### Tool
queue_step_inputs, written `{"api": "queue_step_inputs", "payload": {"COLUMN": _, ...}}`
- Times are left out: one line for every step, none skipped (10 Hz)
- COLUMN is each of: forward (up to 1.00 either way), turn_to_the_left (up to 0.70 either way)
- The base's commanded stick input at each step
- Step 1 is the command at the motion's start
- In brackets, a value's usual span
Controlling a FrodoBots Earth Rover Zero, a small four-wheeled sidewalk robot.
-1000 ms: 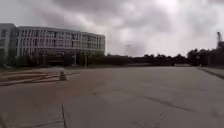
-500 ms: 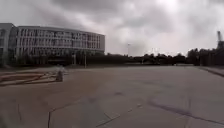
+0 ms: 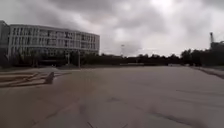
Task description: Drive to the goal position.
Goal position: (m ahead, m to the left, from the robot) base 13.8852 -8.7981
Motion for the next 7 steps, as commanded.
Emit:
{"api": "queue_step_inputs", "payload": {"forward": 0.70, "turn_to_the_left": 0.00}}
{"api": "queue_step_inputs", "payload": {"forward": 0.70, "turn_to_the_left": 0.00}}
{"api": "queue_step_inputs", "payload": {"forward": 0.70, "turn_to_the_left": 0.00}}
{"api": "queue_step_inputs", "payload": {"forward": 0.70, "turn_to_the_left": 0.00}}
{"api": "queue_step_inputs", "payload": {"forward": 0.70, "turn_to_the_left": 0.00}}
{"api": "queue_step_inputs", "payload": {"forward": 0.70, "turn_to_the_left": 0.00}}
{"api": "queue_step_inputs", "payload": {"forward": 0.70, "turn_to_the_left": 0.00}}
